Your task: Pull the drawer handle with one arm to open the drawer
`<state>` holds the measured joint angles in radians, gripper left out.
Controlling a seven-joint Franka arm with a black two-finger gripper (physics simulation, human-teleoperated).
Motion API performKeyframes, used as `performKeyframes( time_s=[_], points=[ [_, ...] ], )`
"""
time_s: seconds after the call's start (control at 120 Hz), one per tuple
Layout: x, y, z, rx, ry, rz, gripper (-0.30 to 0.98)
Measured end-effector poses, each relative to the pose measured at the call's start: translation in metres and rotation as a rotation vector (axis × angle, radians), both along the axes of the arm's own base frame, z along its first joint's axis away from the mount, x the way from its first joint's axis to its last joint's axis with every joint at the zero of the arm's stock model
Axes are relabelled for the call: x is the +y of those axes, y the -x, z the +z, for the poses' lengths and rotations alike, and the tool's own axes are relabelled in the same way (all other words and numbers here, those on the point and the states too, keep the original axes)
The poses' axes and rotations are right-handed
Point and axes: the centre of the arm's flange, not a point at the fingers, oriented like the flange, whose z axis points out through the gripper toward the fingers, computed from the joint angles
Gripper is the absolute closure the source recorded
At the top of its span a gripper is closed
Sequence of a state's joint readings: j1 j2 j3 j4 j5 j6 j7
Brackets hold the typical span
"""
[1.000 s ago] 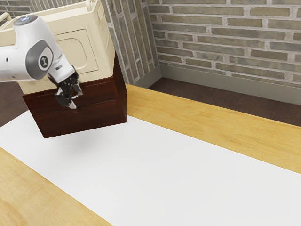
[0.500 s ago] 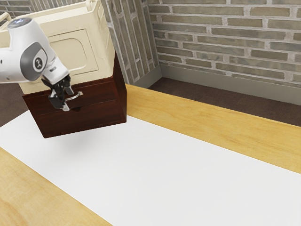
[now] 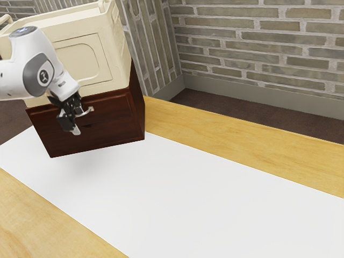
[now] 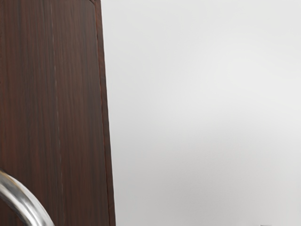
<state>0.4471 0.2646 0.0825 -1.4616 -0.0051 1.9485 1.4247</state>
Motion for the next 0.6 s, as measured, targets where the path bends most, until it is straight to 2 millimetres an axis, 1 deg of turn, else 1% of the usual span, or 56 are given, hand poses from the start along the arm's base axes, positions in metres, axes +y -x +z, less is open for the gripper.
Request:
performKeyframes(
  time_s=[0.175,0.292,0.408,0.6],
  points=[
    [-0.009,0.011,0.001,0.010,0.029,0.019,0.13],
    [-0.016,0.017,-0.001,0.024,0.046,0.028,0.12],
    [-0.024,0.029,0.001,0.032,0.058,0.039,0.14],
    [-0.036,0.044,-0.001,0.045,0.074,0.051,0.13]
  ],
)
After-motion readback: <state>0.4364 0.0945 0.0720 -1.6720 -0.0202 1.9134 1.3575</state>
